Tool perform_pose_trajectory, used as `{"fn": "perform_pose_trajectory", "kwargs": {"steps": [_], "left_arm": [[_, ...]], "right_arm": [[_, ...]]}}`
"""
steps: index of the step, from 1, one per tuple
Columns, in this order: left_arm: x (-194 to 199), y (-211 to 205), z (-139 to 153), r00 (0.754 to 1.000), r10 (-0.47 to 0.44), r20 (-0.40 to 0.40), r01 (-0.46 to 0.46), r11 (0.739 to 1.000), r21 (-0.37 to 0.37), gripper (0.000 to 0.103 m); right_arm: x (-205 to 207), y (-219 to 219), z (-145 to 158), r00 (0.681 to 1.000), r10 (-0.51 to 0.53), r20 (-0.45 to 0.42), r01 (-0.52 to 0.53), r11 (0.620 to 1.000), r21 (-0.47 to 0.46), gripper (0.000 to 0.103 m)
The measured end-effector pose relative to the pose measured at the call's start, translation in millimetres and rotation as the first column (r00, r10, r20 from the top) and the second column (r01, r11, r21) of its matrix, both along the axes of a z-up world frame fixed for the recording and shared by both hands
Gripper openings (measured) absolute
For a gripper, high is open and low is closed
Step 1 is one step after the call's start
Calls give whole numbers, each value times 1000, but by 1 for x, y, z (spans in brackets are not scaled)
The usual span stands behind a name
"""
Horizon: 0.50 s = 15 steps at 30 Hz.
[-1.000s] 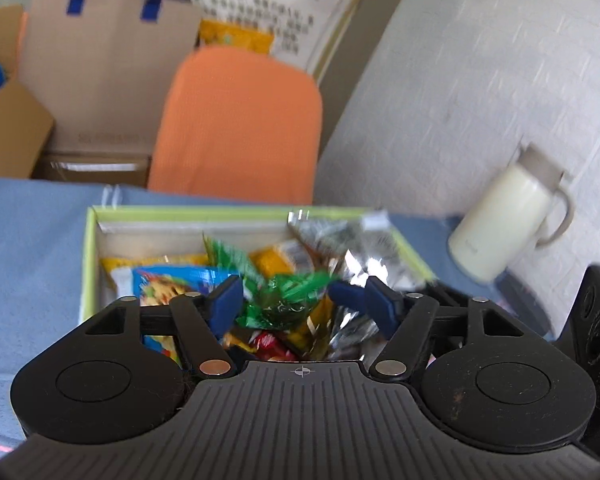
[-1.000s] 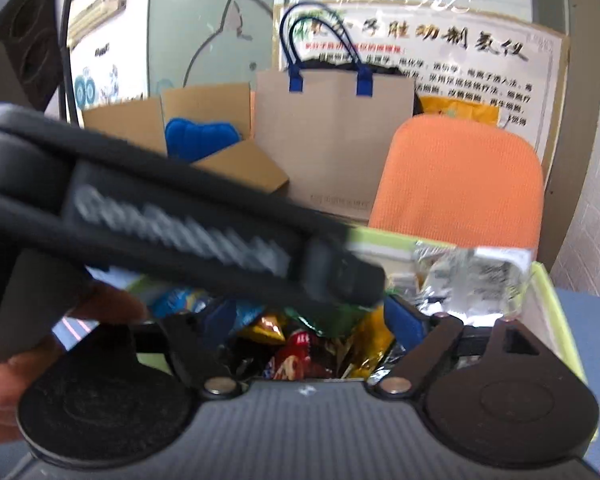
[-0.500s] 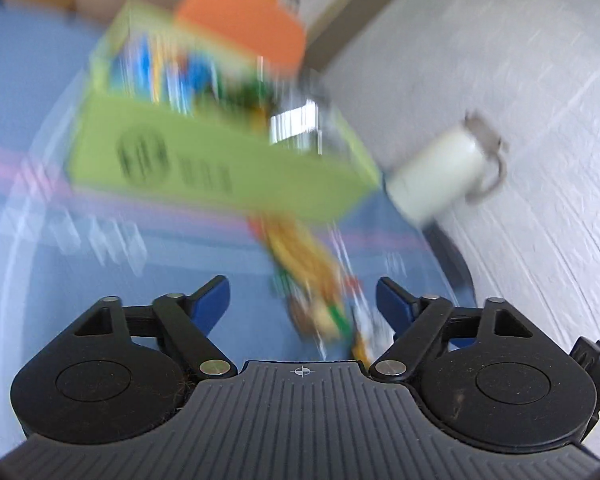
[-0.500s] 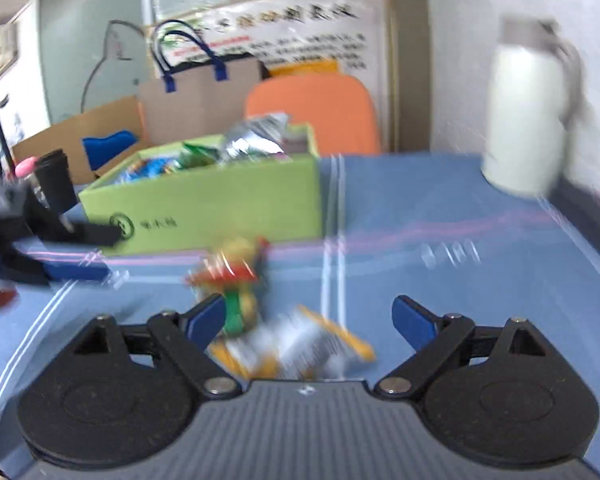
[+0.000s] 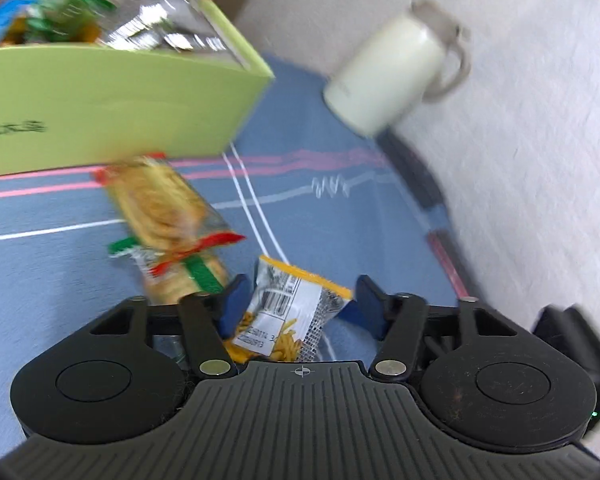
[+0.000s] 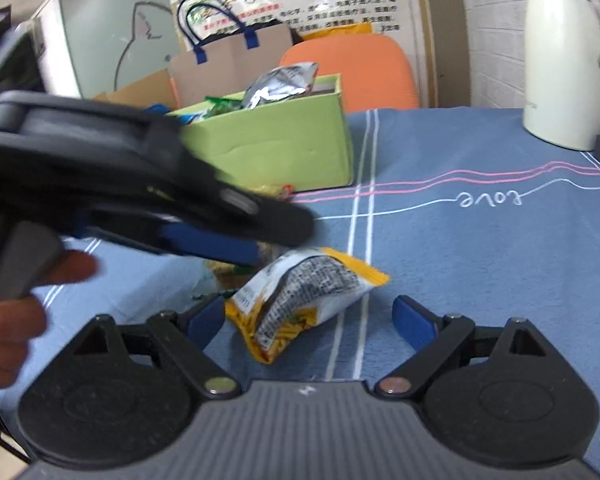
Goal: Organize snacks
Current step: 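Grasp the yellow-white chip bag with the left gripper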
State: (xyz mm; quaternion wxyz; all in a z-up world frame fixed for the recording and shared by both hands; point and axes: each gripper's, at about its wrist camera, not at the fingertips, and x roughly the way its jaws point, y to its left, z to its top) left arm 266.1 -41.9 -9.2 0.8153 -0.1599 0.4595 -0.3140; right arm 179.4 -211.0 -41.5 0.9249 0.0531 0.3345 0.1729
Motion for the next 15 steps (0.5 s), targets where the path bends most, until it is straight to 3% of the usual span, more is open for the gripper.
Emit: {"fn": "perform_pose_trajectory", "kwargs": {"steps": [2,8,15], "left_arm": [[1,-12,-7,1000,-22,-8,23,999,43,24],[-28,-15,-1,997,-60,37,56,994,94,22],[-69,25,4,998,-4,58,-1,995,98,20]], "right_arm": [[-3,6,1,999,41,2,-41,999,-13,94],[-31,30,7,998,70,6,-69,993,-95,93],[-58,76,18,989,149,18,-146,982,-121,93]]}}
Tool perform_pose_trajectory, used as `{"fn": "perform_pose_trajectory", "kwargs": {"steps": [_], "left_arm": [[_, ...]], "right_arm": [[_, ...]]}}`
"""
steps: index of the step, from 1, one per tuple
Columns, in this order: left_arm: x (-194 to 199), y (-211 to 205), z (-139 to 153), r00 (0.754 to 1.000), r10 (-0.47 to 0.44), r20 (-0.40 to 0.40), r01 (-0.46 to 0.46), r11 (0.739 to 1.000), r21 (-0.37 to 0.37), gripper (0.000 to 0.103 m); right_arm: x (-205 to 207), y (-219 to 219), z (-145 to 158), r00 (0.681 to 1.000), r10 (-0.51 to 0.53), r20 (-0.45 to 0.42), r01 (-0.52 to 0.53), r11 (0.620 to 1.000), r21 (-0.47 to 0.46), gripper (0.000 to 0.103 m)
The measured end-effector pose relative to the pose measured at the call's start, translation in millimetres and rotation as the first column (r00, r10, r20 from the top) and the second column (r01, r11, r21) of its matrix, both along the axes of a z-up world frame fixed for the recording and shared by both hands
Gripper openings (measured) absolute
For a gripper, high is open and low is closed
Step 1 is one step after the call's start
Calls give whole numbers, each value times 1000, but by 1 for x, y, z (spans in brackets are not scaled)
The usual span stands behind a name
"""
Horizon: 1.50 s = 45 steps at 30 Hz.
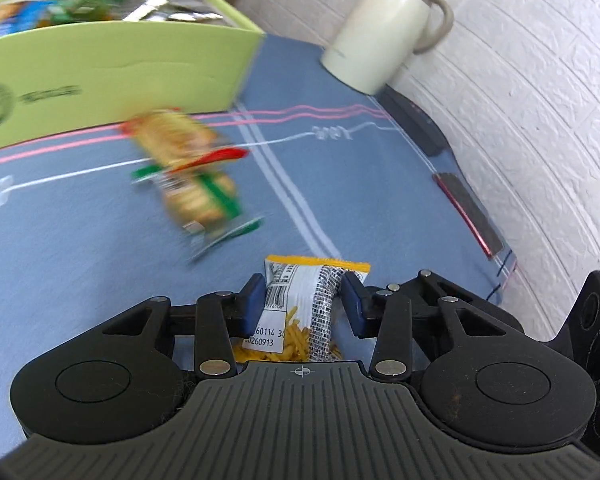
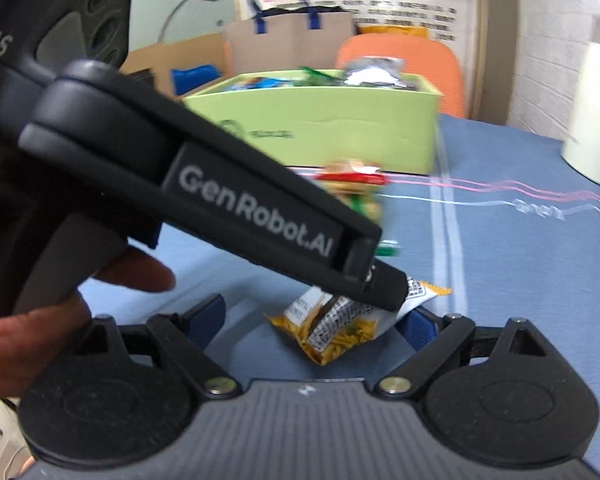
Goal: Organize snacks
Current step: 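Grasp the yellow-white chip bag with the left gripper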
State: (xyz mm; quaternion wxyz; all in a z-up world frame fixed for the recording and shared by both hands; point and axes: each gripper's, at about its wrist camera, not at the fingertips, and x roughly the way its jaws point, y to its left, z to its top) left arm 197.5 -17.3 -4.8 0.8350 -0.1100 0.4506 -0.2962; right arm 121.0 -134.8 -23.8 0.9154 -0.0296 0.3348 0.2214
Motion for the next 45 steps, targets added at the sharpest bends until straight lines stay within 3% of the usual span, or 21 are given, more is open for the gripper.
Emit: {"fn": "perform_pose_trajectory", "kwargs": {"steps": [5,10,15,16,18,20,21,24,27,35,45], "left_arm": [[-21,57,4,992,128,17,-129,992,9,19],[-17,103,7,961,276,18,-276,961,-13,21],[-1,120,-12,950,309,-47,-311,949,-51,25],[-4,124,-9,948,316,-32,-317,946,-67,28],[-9,134,-3,944,330,-1,-328,939,-102,54],[-8,142,2,933,358,17,-354,928,-120,64],[-7,145,4,929,370,19,-365,923,-119,64],[-1,144,1,934,357,-14,-356,926,-124,64],[2,131,-6,949,312,-43,-315,944,-96,64],[14,110,-11,969,247,-24,-248,968,-29,64],[11,112,-2,983,184,18,-184,983,-21,66]], "right_arm": [[5,56,9,991,131,39,-131,991,-4,94],[27,102,12,960,273,68,-266,959,-94,93],[36,93,7,968,248,30,-244,964,-106,93],[30,84,10,973,229,35,-225,971,-87,93],[20,72,12,983,181,25,-180,983,-33,94],[15,61,14,989,151,5,-151,988,40,94],[15,58,13,990,140,-5,-140,987,73,94],[21,60,9,990,139,-25,-135,983,126,94],[25,77,2,992,116,-47,-113,991,75,94],[23,77,-9,1000,-6,-31,9,994,105,94],[13,71,-7,997,-59,-40,64,990,123,94]]}}
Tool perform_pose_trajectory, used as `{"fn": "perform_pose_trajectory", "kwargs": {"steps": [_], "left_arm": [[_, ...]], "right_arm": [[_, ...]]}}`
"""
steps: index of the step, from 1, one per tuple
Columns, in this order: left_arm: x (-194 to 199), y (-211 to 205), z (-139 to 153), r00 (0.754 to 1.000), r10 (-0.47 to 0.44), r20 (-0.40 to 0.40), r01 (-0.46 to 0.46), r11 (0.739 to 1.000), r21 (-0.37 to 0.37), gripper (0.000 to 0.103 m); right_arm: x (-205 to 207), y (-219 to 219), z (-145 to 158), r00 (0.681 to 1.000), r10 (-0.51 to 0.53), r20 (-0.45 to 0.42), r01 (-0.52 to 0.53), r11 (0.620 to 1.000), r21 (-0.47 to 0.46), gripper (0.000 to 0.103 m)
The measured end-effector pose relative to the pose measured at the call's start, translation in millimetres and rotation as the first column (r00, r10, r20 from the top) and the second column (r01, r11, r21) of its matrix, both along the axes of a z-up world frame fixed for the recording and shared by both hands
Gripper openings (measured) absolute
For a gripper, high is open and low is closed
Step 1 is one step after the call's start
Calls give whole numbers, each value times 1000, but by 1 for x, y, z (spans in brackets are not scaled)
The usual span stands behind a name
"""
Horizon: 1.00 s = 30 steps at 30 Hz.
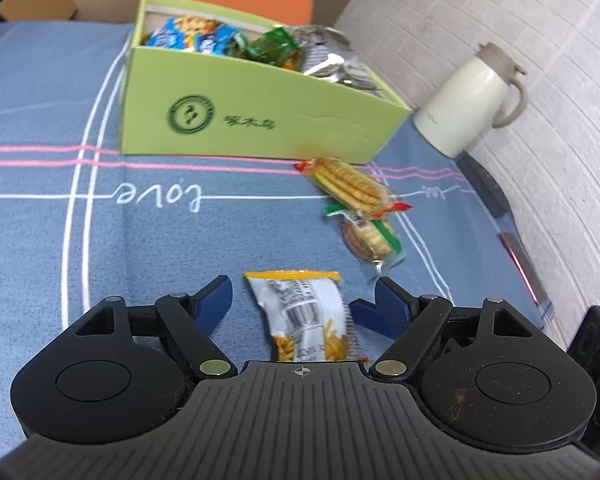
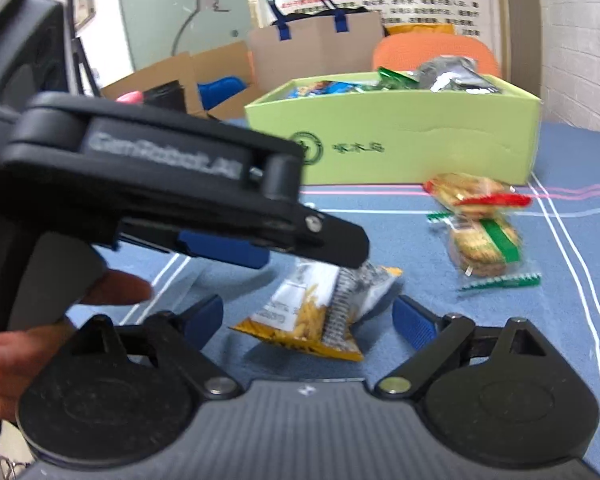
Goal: Organize snacks
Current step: 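Grasp the yellow-white chip bag with the left gripper, then carry the chip bag into the green box and release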
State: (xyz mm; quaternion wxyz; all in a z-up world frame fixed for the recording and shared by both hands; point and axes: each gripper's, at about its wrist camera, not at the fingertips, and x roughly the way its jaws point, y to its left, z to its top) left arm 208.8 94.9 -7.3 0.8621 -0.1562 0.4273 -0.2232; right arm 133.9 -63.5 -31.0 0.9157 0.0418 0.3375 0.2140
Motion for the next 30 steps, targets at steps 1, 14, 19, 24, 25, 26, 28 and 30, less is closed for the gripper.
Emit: {"fn": "perform_pose_trajectory", "kwargs": {"steps": [1,14,19,24,25,26,28,30], "left_arm": [[0,-2,0,1000,-14,3,14,1000,1,66],[-12,3,-11,999,19,-28,-20,999,-31,31],[-12,0,19,998,35,49,-33,998,-50,32],[27,0,58,989,69,130,-61,996,-68,33],[39,0,67,986,75,147,-65,995,-70,33],[52,-1,74,984,81,161,-70,995,-71,33],[80,-3,86,980,98,175,-87,994,-70,33],[107,-6,92,976,126,176,-117,991,-61,32]], "right_arm": [[-1,1,0,1000,-5,1,5,1000,-3,94],[-9,13,11,995,68,76,-60,993,-102,69],[-3,7,39,984,77,162,-60,992,-108,70],[43,5,73,957,112,269,-77,988,-137,70],[55,5,79,950,117,289,-77,986,-146,70],[71,6,84,945,121,305,-77,985,-153,70],[100,5,90,939,124,320,-79,985,-151,70],[129,4,92,942,126,313,-84,986,-144,70]]}}
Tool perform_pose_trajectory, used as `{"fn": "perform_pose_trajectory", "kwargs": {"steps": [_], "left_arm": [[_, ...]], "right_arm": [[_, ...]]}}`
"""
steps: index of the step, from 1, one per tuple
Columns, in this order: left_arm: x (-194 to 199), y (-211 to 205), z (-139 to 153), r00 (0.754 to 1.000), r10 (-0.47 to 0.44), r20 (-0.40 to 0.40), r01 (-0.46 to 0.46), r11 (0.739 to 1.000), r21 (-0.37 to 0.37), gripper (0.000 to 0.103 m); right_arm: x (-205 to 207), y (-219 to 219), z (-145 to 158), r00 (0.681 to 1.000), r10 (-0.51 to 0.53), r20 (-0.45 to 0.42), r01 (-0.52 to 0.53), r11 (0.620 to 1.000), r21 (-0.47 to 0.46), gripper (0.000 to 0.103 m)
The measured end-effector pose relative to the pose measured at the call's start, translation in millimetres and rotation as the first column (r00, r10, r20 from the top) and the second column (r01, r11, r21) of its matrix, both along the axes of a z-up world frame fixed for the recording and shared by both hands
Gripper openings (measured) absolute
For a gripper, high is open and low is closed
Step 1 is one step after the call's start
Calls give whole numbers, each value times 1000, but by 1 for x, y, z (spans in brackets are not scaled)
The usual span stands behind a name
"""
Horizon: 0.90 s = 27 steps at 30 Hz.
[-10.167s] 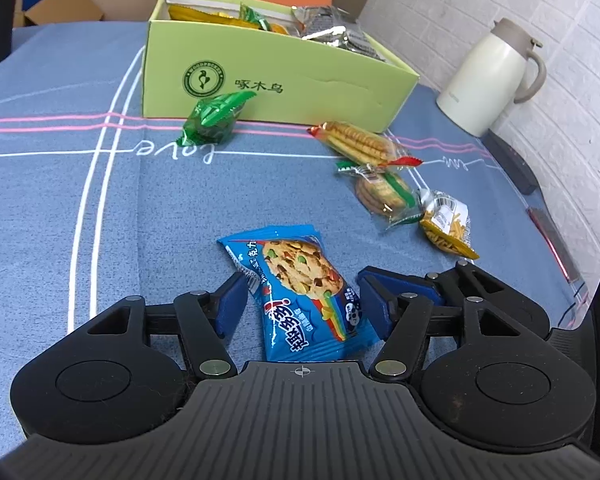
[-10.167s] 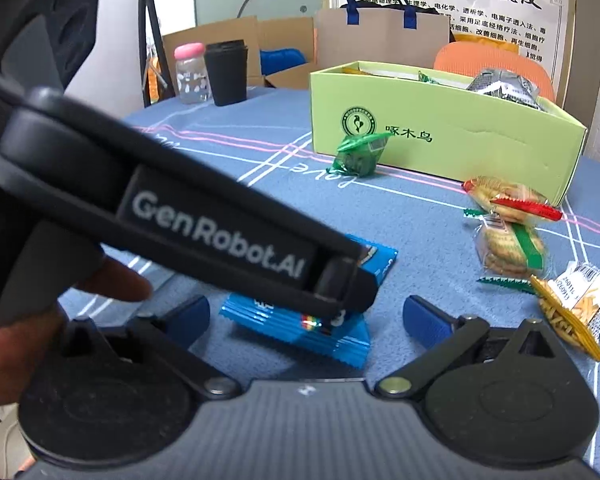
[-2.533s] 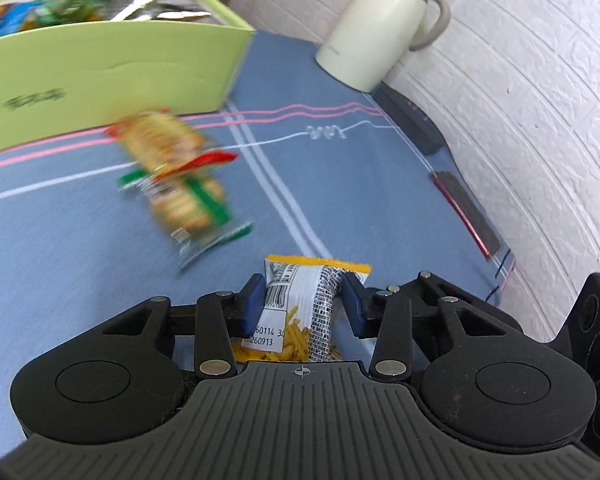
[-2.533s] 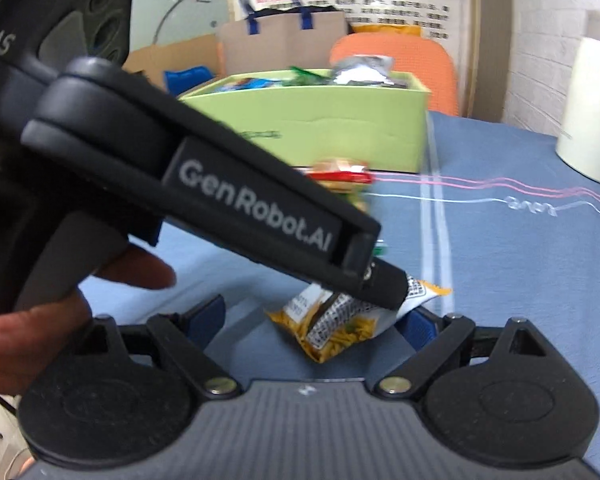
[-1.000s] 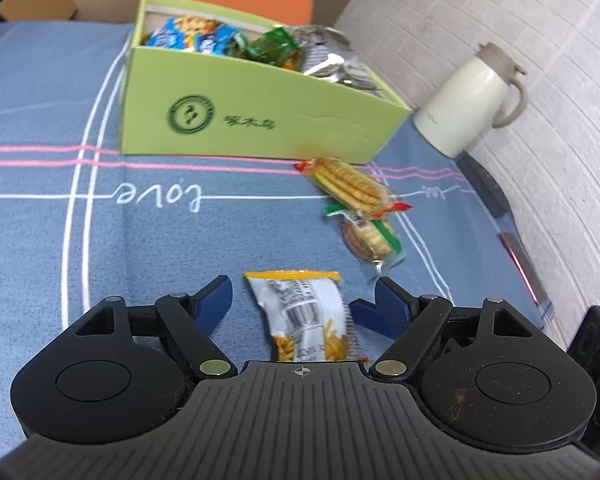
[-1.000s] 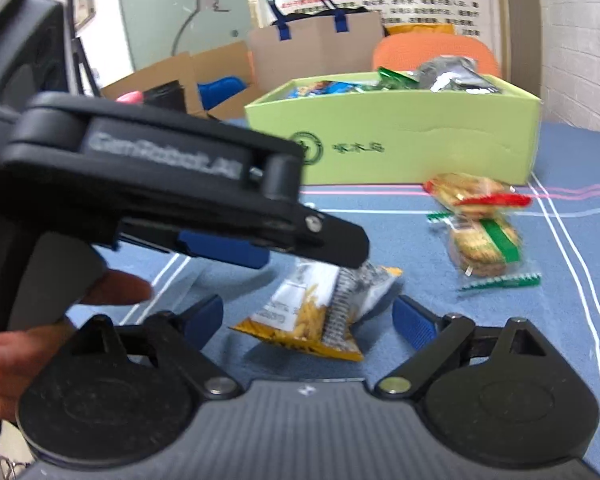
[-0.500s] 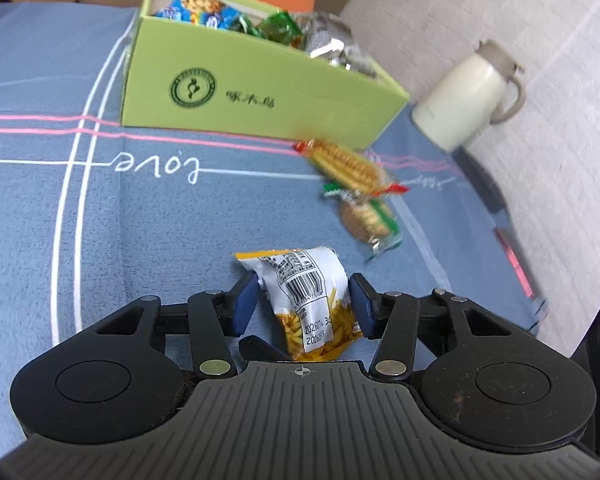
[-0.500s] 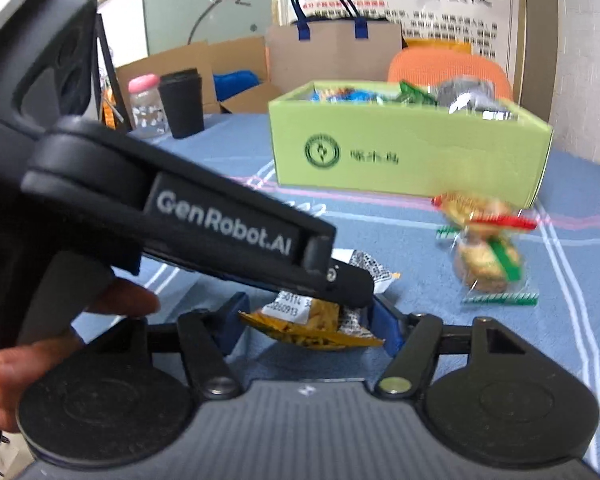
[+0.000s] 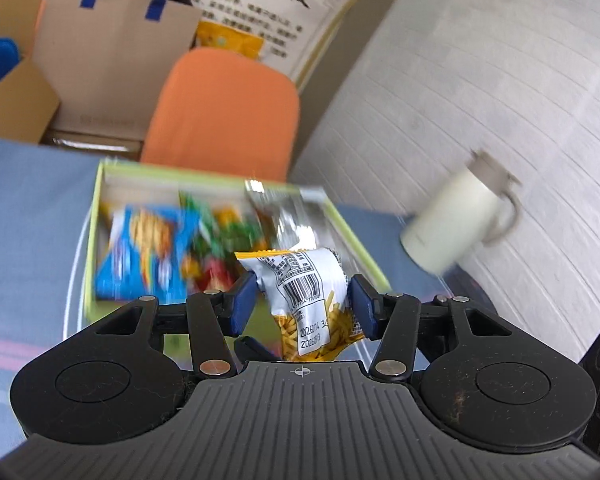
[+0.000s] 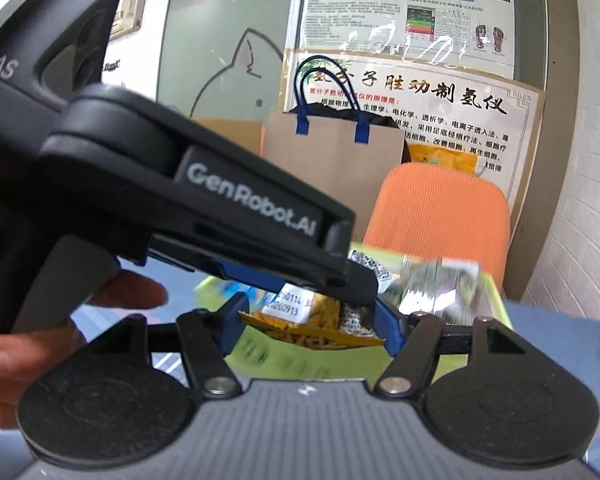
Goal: Organize snacks
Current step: 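Carry the chip bag into the green box and release, then grasp the green-banded biscuit pack with the left gripper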
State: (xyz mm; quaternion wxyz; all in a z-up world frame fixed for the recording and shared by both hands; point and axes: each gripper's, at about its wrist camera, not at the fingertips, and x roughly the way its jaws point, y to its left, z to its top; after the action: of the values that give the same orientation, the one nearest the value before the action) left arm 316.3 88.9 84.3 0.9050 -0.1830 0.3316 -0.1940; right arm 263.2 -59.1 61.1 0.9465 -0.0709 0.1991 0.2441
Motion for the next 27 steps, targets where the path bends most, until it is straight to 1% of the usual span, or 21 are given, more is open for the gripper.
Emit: {"fn": "perform_pose_trajectory", "kwargs": {"steps": [2,5,8,10,12,13,14,15,16,17,18,19,20,22,23,24,25,27], "left_arm": [[25,-7,1,1000,23,1,-23,999,28,33],[59,-11,-5,998,55,-8,-55,997,51,33],[87,-8,-18,995,85,-41,-82,994,78,33],[101,-7,-28,993,100,-66,-92,990,107,34],[107,-7,-40,991,102,-84,-91,987,130,35],[108,-7,-45,991,100,-88,-88,987,137,35],[108,-9,-49,991,100,-84,-87,986,143,39],[107,-10,-52,993,98,-72,-87,986,145,44],[105,-11,-53,993,96,-63,-86,985,152,46],[103,-11,-52,994,93,-57,-83,984,155,51],[101,-10,-50,995,89,-52,-80,986,149,55],[97,-8,-46,995,89,-44,-83,987,135,57],[91,-6,-39,996,90,-29,-86,989,122,59],[71,3,-23,995,91,28,-93,991,98,67],[60,8,-15,993,99,61,-104,991,87,74],[47,13,-8,990,104,91,-111,991,72,79],[33,15,-2,988,102,113,-109,992,58,79],[9,18,2,989,83,122,-88,995,36,79]], "right_arm": [[28,0,-1,1000,0,-20,0,1000,1,70],[67,5,-5,998,14,-68,-14,1000,-6,70],[98,14,-17,992,36,-122,-38,999,-21,70],[108,18,-28,987,51,-153,-55,998,-22,71],[111,21,-39,983,57,-175,-63,998,-27,72],[110,22,-43,983,56,-173,-63,998,-32,75],[109,24,-46,985,56,-163,-63,997,-44,78],[104,26,-47,987,54,-152,-65,996,-63,79],[102,25,-47,988,51,-143,-60,996,-62,82],[100,23,-46,988,48,-145,-57,996,-63,85],[98,19,-42,990,39,-135,-47,997,-56,86],[90,14,-36,993,34,-111,-39,998,-43,91],[80,8,-28,997,27,-76,-30,999,-34,93],[53,-9,-10,1000,18,-1,-18,1000,-7,93],[38,-20,-2,1000,14,28,-15,1000,16,93],[21,-32,3,999,9,48,-11,999,41,93],[7,-44,5,998,3,55,-6,998,62,101],[-19,-67,-2,999,-28,33,25,995,100,103]]}}
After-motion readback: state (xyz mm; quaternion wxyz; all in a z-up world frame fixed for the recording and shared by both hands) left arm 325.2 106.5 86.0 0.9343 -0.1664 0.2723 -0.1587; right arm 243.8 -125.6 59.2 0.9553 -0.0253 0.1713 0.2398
